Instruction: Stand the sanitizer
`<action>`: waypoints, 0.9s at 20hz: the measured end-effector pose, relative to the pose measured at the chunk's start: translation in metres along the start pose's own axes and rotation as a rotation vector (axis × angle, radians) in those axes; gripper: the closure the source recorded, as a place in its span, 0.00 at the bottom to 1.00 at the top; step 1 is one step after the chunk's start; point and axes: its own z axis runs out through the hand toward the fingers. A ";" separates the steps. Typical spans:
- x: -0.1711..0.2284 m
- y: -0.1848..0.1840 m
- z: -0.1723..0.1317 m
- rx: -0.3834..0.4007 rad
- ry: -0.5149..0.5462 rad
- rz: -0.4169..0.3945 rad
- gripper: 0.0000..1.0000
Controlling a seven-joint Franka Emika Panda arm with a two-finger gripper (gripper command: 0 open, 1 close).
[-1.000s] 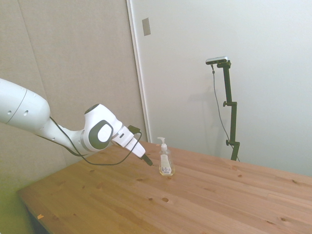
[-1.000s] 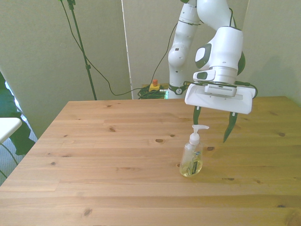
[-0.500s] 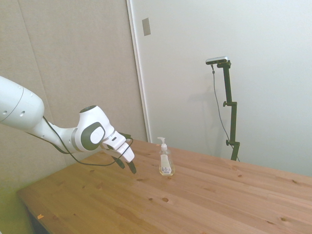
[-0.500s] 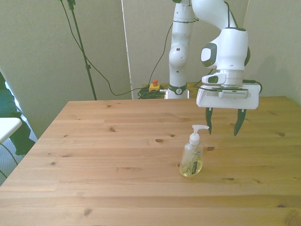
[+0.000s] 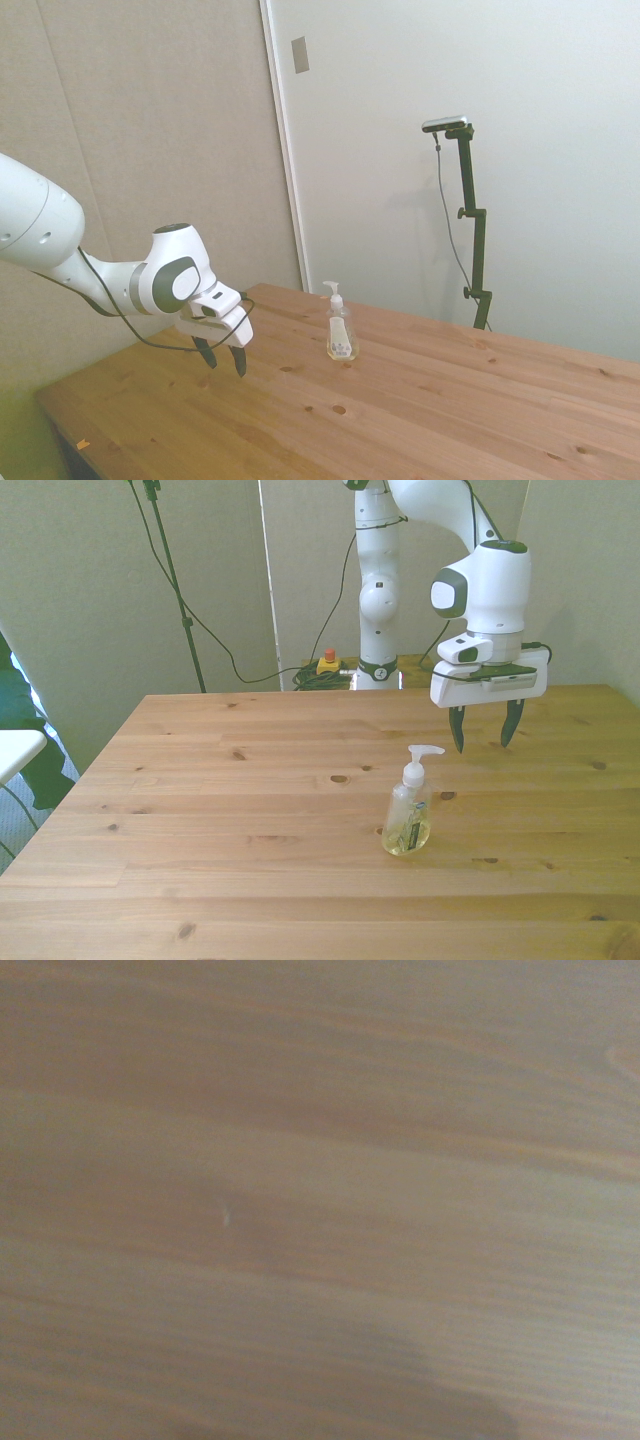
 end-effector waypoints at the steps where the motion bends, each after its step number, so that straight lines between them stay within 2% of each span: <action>1: -0.003 0.002 -0.004 0.000 -0.011 -0.016 0.00; 9: -0.013 0.031 -0.034 0.024 -0.126 -0.087 0.00; 11: -0.014 0.033 -0.035 0.012 -0.122 -0.094 0.00; 18: -0.029 0.058 -0.042 -0.043 -0.080 -0.037 0.00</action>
